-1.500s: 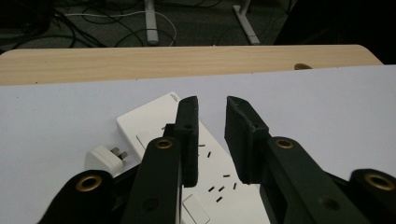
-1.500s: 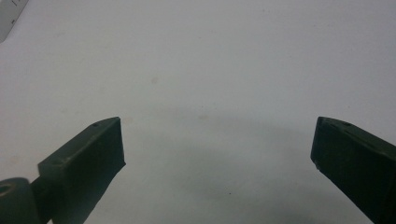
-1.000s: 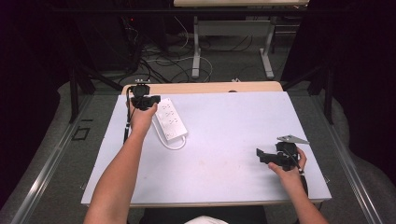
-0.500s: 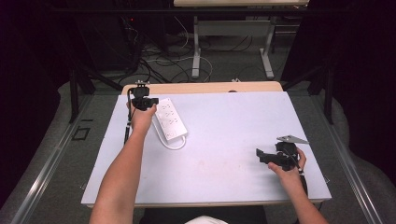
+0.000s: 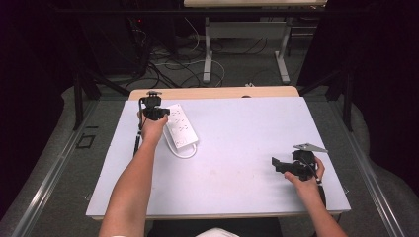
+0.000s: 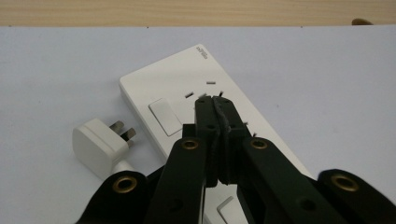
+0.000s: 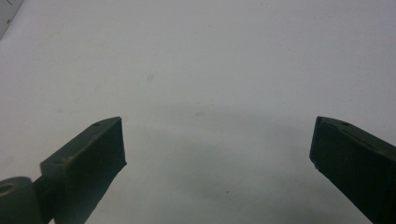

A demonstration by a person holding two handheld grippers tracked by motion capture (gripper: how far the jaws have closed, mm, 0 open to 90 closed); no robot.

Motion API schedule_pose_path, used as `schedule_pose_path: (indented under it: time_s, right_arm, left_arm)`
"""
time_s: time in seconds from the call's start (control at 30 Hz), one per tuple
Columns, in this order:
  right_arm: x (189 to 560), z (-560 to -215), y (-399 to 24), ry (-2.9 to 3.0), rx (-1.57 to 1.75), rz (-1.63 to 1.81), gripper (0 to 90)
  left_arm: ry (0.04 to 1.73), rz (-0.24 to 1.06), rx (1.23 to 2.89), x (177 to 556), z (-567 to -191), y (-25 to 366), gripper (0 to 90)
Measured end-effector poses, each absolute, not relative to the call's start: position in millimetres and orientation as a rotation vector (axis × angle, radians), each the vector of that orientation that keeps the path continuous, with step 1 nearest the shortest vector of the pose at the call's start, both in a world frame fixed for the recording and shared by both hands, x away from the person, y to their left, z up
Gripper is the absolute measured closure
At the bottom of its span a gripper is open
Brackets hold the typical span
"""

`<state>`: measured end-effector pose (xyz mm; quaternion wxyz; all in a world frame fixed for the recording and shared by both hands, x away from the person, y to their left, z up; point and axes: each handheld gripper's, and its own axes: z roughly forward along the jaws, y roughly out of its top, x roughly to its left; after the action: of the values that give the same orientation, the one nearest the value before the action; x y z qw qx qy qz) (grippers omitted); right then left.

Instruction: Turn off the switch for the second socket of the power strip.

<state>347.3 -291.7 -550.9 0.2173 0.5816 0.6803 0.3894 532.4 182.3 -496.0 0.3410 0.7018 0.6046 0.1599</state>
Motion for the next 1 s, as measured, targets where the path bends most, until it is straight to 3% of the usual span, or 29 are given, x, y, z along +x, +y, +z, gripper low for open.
schedule_pose_path:
  time_s: [1.0]
  right_arm:
    - [345, -552, -295, 1.884, 1.628, 1.079, 4.1]
  left_arm:
    - [1.631, 0.352, 1.851, 538, -526, 186, 90.0]
